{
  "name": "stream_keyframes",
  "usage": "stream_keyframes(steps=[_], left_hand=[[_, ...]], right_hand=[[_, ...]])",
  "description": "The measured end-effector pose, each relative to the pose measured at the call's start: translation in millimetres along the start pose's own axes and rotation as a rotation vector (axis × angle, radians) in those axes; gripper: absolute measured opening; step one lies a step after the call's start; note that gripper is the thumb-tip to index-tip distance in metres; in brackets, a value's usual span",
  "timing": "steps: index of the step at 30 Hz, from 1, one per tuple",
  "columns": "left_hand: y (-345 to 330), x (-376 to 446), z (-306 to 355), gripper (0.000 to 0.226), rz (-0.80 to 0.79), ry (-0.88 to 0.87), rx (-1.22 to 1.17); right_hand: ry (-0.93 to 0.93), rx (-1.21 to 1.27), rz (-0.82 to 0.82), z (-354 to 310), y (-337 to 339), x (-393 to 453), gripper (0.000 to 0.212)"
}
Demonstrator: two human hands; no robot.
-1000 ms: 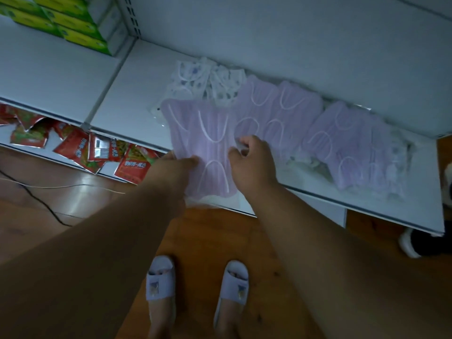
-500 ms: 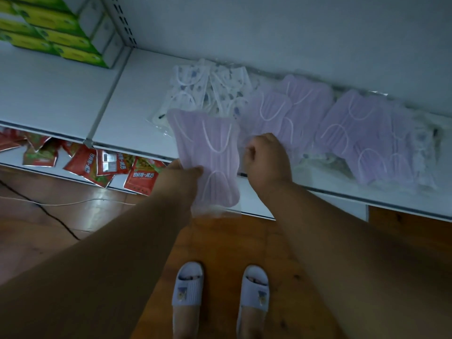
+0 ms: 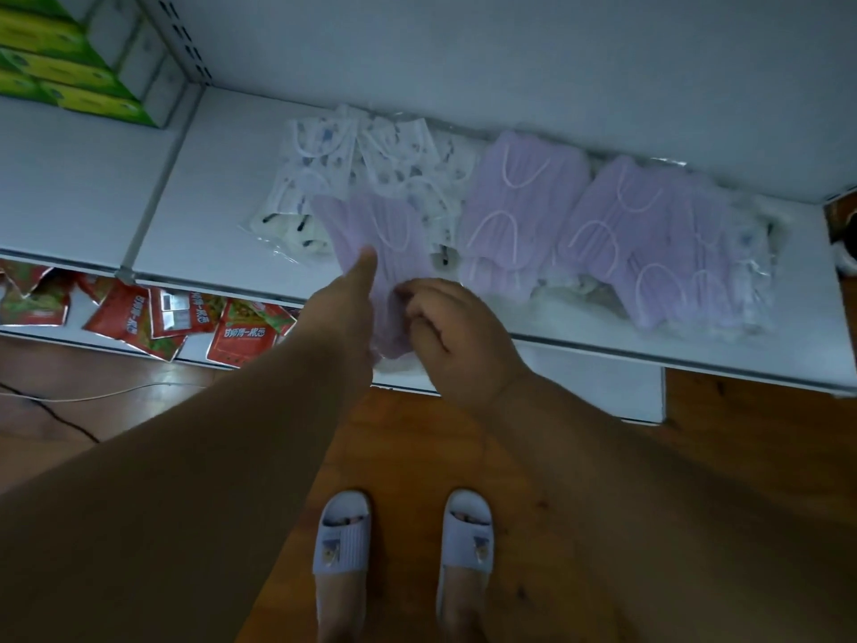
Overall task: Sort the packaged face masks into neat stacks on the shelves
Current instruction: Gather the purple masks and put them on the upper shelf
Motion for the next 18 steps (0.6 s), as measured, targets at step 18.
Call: stream_keyframes(steps=[18], left_hand=[[-3.0, 14.4, 2.0, 0.012, 0.111, -0.172, 0.374]], right_hand=[[-0.477, -0.275, 0.319, 103.0, 69.2, 5.5, 0.007]])
Point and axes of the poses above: each hand's wrist, its own x-axis towards the middle knuckle, its own y-axis out of the back of the hand, z = x × y, the point moved 10 cm from there along x, towards the middle knuckle, and after that the axes turned 3 degrees about -x, right-handed, at the moved point
